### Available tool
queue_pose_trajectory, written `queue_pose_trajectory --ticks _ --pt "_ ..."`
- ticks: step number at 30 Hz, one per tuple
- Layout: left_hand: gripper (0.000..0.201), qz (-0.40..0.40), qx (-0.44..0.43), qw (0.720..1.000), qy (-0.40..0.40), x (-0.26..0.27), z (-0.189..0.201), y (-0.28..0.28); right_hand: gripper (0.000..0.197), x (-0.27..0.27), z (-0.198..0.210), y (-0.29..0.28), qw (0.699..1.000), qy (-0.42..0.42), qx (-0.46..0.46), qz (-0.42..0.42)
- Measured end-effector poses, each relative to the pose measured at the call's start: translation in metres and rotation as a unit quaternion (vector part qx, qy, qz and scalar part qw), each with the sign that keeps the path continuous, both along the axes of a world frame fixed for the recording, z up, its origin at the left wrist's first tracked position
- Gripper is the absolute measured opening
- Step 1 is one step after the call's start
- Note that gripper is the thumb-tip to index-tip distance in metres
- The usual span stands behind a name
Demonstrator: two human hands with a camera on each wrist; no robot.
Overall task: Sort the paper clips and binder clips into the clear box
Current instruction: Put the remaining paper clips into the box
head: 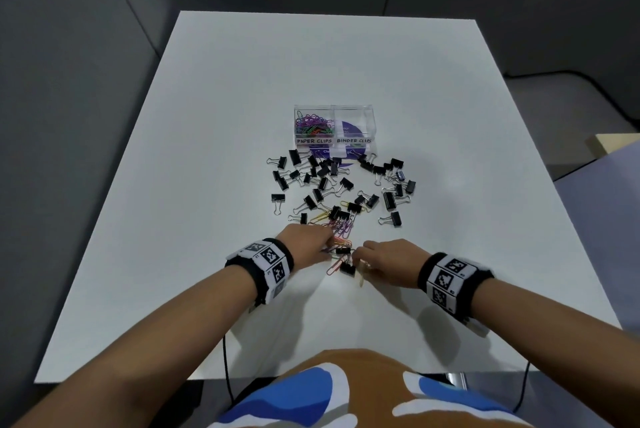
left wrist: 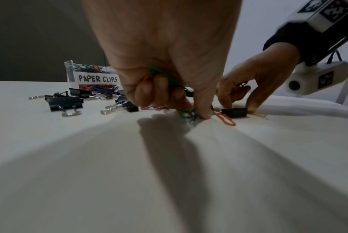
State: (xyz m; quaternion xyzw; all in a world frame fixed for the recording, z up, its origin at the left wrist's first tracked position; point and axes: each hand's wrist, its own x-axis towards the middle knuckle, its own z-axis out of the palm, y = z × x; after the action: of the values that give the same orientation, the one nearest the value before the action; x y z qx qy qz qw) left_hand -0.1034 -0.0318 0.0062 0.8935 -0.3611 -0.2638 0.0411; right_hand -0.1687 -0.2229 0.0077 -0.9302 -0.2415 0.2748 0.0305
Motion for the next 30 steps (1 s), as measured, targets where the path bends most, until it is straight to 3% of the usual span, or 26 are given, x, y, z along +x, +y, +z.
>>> queue_pose_trajectory --ticks 11,15,17,22,30 --pt "0.027 0.001 -0.002 1.000 -0.006 0.010 0.003 0.011 0.023 0.021 0.006 0.005 1.000 0.026 -0.003 -0.012" --pt "0.022 0.054 -0.028 0.998 0.020 0.018 0.006 0.024 0.010 0.036 0.013 -0.008 0.996 0.046 0.013 -0.070" --pt "0.029 0.058 -0.028 0.998 0.026 0.021 0.005 0.030 0.006 0.045 0.019 -0.014 0.990 0.062 0.036 -0.123" --pt "0.037 0.067 -0.044 0.996 0.042 0.024 0.006 0.036 0.038 0.065 0.024 -0.019 0.981 0.049 0.065 -0.175" --pt "0.019 0.077 -0.049 0.995 0.034 0.036 0.008 0.025 0.022 0.082 0.015 -0.005 0.986 -0.010 0.053 -0.158"
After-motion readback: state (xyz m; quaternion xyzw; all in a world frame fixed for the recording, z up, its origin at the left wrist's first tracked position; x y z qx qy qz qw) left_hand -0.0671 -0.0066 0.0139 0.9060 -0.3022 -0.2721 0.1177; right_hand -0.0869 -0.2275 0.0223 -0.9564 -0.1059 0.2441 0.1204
